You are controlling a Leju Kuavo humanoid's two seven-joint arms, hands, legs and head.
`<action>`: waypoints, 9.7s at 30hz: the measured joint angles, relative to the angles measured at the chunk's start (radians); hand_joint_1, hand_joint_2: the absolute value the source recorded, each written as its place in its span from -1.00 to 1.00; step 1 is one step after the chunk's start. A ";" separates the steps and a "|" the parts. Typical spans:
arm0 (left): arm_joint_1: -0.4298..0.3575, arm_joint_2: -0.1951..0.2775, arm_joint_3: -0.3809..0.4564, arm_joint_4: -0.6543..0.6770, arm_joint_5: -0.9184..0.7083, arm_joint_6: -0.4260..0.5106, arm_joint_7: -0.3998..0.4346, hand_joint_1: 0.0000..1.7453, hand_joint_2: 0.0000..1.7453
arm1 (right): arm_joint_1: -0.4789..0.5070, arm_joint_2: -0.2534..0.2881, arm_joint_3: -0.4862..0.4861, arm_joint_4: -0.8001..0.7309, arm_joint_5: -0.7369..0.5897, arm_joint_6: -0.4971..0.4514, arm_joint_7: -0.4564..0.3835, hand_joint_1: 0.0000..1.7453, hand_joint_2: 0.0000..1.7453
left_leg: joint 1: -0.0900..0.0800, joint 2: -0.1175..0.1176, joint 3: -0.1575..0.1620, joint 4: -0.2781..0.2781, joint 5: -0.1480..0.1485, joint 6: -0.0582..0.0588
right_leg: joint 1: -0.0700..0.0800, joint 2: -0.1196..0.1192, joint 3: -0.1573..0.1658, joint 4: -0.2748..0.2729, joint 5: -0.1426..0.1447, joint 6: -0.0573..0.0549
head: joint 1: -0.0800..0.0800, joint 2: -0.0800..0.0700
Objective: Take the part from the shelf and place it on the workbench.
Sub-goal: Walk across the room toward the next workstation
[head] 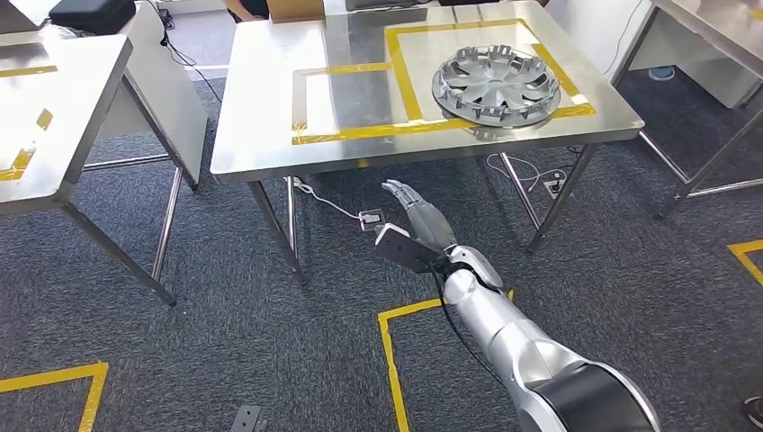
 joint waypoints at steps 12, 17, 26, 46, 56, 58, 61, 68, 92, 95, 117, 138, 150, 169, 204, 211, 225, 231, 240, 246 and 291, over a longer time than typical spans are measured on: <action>-0.002 0.001 0.000 0.001 0.007 0.000 -0.002 -1.00 -1.00 | 0.005 -0.003 0.002 0.006 -0.009 0.002 0.029 -1.00 -1.00 | -0.014 0.159 0.027 -0.005 -0.017 0.012 | 0.015 -0.132 0.003 -0.001 0.000 -0.008 | -0.029 0.000; 0.003 0.001 0.001 0.001 0.008 0.000 -0.003 -1.00 -1.00 | 0.040 -0.013 0.002 0.032 -0.020 -0.008 0.048 -1.00 -1.00 | -0.008 0.105 0.023 -0.017 0.002 0.044 | 0.011 -0.101 -0.012 0.050 -0.042 0.020 | -0.025 0.000; 0.010 0.001 0.001 0.002 0.011 -0.002 -0.007 -1.00 -1.00 | 0.097 -0.050 -0.017 0.071 -0.034 -0.046 0.068 -1.00 -1.00 | -0.005 -0.012 -0.001 0.002 0.012 0.038 | 0.004 0.025 0.004 0.040 -0.029 0.020 | -0.013 0.000; 0.032 0.007 0.029 0.002 0.038 -0.003 -0.021 -1.00 -1.00 | 0.297 -0.101 -0.132 0.147 -0.086 -0.081 0.231 -1.00 -1.00 | -0.014 0.135 0.035 -0.022 -0.008 0.037 | 0.020 -0.156 0.042 -0.009 -0.031 0.006 | -0.037 0.000; 0.037 0.004 0.030 0.002 0.024 0.004 -0.016 -1.00 -1.00 | 0.406 -0.127 -0.229 0.187 -0.130 -0.099 0.300 -1.00 -1.00 | 0.001 -0.007 0.015 -0.002 0.001 0.037 | -0.004 0.016 0.016 0.064 -0.060 0.036 | -0.014 0.000; 0.036 0.004 0.030 0.002 0.021 0.006 -0.015 -1.00 -1.00 | 0.423 -0.128 -0.241 0.194 -0.129 -0.105 0.326 -1.00 -1.00 | 0.000 -0.027 0.008 0.004 0.000 0.023 | -0.005 0.037 0.042 0.007 -0.050 0.027 | -0.012 0.000; 0.042 0.005 0.030 0.002 0.018 0.006 -0.012 -1.00 -1.00 | 0.452 -0.127 -0.252 0.201 -0.126 -0.105 0.372 -1.00 -1.00 | 0.002 -0.034 0.000 0.002 0.004 0.004 | 0.000 0.007 0.042 0.004 -0.044 0.001 | -0.012 0.000; 0.042 0.005 0.030 0.002 -0.007 0.009 0.003 -1.00 -1.00 | 0.523 -0.129 -0.270 0.222 -0.117 -0.053 0.479 -1.00 -1.00 | 0.000 0.090 -0.117 0.283 -0.134 -0.007 | 0.011 -0.083 0.042 0.000 -0.044 -0.026 | -0.029 0.000; 0.034 0.000 0.024 0.002 -0.030 0.011 0.017 -1.00 -1.00 | 0.575 -0.125 -0.322 0.239 -0.128 -0.036 0.517 -1.00 -1.00 | -0.007 -0.022 0.018 0.007 -0.019 0.017 | 0.005 0.008 0.049 -0.004 -0.042 -0.002 | -0.006 0.000; 0.031 0.000 0.024 0.003 -0.029 0.012 0.017 -1.00 -1.00 | 0.577 -0.124 -0.322 0.239 -0.128 -0.035 0.522 -1.00 -1.00 | -0.009 0.058 -0.039 0.130 -0.096 0.007 | 0.005 -0.028 0.050 -0.012 -0.037 -0.021 | -0.015 0.000; 0.027 -0.002 0.022 0.002 -0.035 0.009 0.027 -1.00 -1.00 | 0.597 -0.121 -0.334 0.242 -0.126 -0.037 0.521 -1.00 -1.00 | -0.007 0.014 0.048 0.004 -0.040 0.054 | 0.001 0.005 0.012 0.093 -0.073 0.029 | 0.004 0.000; 0.029 -0.004 0.022 0.003 -0.034 0.006 0.024 -1.00 -1.00 | 0.594 -0.118 -0.349 0.242 -0.114 -0.039 0.518 -1.00 -1.00 | -0.017 0.121 0.038 0.003 -0.041 0.045 | 0.015 -0.128 0.068 -0.001 -0.066 0.015 | -0.004 0.000; 0.027 -0.011 0.022 0.002 -0.031 0.011 0.025 -1.00 -1.00 | 0.598 -0.118 -0.350 0.244 -0.097 -0.035 0.530 -1.00 -1.00 | -0.010 -0.015 0.025 0.008 -0.025 0.041 | 0.005 0.047 0.059 0.000 -0.057 0.020 | 0.012 0.000; 0.031 -0.013 0.023 0.004 -0.030 0.015 0.021 -1.00 -1.00 | 0.591 -0.119 -0.350 0.243 -0.086 -0.014 0.513 -1.00 -1.00 | -0.015 0.120 0.044 -0.005 -0.041 0.048 | 0.014 -0.123 0.073 0.003 -0.072 0.019 | -0.001 0.000; 0.025 -0.008 0.023 0.004 -0.035 -0.004 0.078 -1.00 1.00 | 0.591 -0.115 -0.355 0.244 -0.072 0.001 0.502 -1.00 -1.00 | -0.007 0.081 0.053 -0.013 -0.040 0.059 | 0.009 -0.033 -0.042 0.238 -0.187 0.034 | 0.008 0.000; 0.027 -0.010 0.023 0.004 -0.051 -0.002 0.092 -1.00 1.00 | 0.589 -0.116 -0.356 0.244 -0.070 0.004 0.500 -1.00 -1.00 | -0.003 -0.008 0.045 0.006 -0.046 0.033 | -0.001 0.034 0.042 0.012 -0.047 0.031 | 0.013 0.000; 0.026 -0.007 0.022 0.004 -0.047 -0.013 0.111 -1.00 1.00 | 0.595 -0.114 -0.369 0.244 -0.067 0.016 0.494 -1.00 -1.00 | -0.010 0.145 0.031 0.056 -0.072 0.014 | 0.018 -0.111 0.051 -0.006 -0.051 -0.018 | -0.006 0.000; 0.025 -0.007 0.022 0.004 -0.047 -0.025 0.113 -1.00 1.00 | 0.591 -0.110 -0.376 0.244 -0.063 0.017 0.488 -1.00 -1.00 | -0.013 0.125 0.061 -0.017 -0.047 0.047 | 0.017 -0.122 0.054 0.017 -0.074 0.015 | -0.001 0.000; 0.023 -0.010 0.023 0.004 -0.045 -0.035 0.131 -1.00 1.00 | 0.593 -0.110 -0.381 0.244 -0.059 0.019 0.486 -1.00 -1.00 | -0.001 0.011 0.054 -0.004 -0.043 0.042 | 0.001 0.001 0.021 0.076 -0.067 0.037 | 0.014 0.000; 0.022 -0.009 0.023 0.004 -0.045 -0.037 0.135 -1.00 1.00 | 0.590 -0.109 -0.384 0.244 -0.059 0.021 0.482 -1.00 -1.00 | 0.004 0.002 0.031 0.009 -0.048 0.000 | 0.003 0.004 0.056 -0.009 -0.050 -0.002 | 0.010 0.000; 0.024 -0.005 0.026 0.004 -0.050 -0.042 0.186 -1.00 1.00 | 0.600 -0.105 -0.424 0.244 -0.045 0.048 0.456 -1.00 0.00 | -0.009 0.099 0.040 0.002 -0.043 0.009 | 0.016 -0.054 0.079 -0.003 -0.088 -0.015 | 0.001 0.000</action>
